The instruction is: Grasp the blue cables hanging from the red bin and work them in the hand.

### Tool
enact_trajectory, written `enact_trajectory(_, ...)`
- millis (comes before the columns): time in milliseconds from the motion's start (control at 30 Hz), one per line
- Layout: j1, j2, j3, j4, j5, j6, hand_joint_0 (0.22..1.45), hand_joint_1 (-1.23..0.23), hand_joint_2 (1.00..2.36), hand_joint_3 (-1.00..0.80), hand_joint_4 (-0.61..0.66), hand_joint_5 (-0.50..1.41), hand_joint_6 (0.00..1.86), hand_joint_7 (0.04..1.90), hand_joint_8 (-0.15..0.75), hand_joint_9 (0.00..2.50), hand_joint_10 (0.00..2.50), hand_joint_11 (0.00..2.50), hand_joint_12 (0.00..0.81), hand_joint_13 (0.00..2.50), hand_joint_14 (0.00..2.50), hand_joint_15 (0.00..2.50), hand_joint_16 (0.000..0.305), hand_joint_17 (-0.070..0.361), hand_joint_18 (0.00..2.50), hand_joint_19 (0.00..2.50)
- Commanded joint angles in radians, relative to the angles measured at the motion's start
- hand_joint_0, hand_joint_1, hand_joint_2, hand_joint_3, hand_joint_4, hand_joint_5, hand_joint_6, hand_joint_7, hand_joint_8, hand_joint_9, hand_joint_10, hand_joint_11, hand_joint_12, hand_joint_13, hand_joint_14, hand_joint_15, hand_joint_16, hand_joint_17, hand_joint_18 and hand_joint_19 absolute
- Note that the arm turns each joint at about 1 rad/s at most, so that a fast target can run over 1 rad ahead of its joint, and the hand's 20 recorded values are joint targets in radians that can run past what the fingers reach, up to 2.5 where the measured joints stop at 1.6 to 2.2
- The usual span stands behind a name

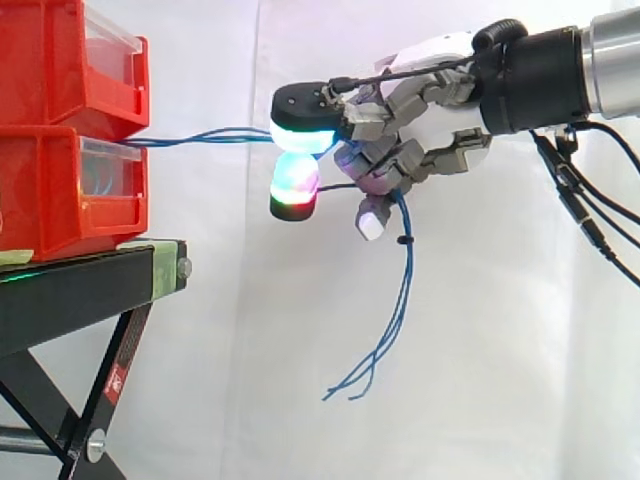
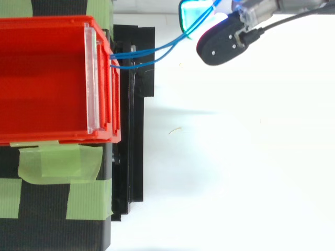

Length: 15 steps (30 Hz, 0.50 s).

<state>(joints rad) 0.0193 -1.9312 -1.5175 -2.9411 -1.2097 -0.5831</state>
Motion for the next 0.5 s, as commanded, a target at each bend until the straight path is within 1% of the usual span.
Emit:
enact_trajectory(0, 0.001, 0.0, 0.0, 0.002, 0.021, -0.015, 0.76, -0.65, 1.0, -1.0, 0.24, 0.32, 0.46, 1.22, 0.379, 0.68, 2.5, 2.5, 0.487, 1.01, 2.5, 1.73, 0.054, 0.123, 1.15, 0.59)
enact_trajectory(167, -0.001, 0.001, 0.0, 0.013, 0.024, -0.031, 0.76, -0.64, 1.0, -1.0, 0.25, 0.32, 0.46, 1.22, 0.379, 0.68, 2.5, 2.5, 0.488, 1.01, 2.5, 1.74, 0.055, 0.123, 1.15, 0.58)
enact_trajectory(300, -0.002, 0.001, 0.0, 0.034, 0.024, -0.049, 0.75, -0.64, 1.0, -1.0, 0.25, 0.32, 0.46, 1.23, 0.379, 0.68, 2.5, 2.5, 0.486, 1.01, 2.5, 1.71, 0.054, 0.122, 1.15, 0.57)
enact_trajectory(367, -0.002, 0.001, 0.0, 0.042, 0.024, -0.057, 0.75, -0.64, 1.0, -1.0, 0.25, 0.32, 0.46, 1.22, 0.382, 0.68, 2.5, 2.5, 0.489, 1.01, 2.5, 1.74, 0.056, 0.125, 1.15, 0.58)
enact_trajectory(433, -0.002, 0.001, 0.003, 0.048, 0.022, -0.06, 0.75, -0.64, 1.0, -1.0, 0.25, 0.32, 0.46, 1.23, 0.376, 0.68, 2.5, 2.5, 0.496, 1.01, 2.5, 1.73, 0.055, 0.123, 1.15, 0.56)
enact_trajectory(467, -0.002, 0.001, 0.011, 0.048, 0.021, -0.061, 0.75, -0.64, 1.0, -1.0, 0.25, 0.32, 0.46, 1.22, 0.381, 0.68, 2.5, 2.5, 0.489, 1.01, 2.5, 1.73, 0.055, 0.124, 1.15, 0.57)
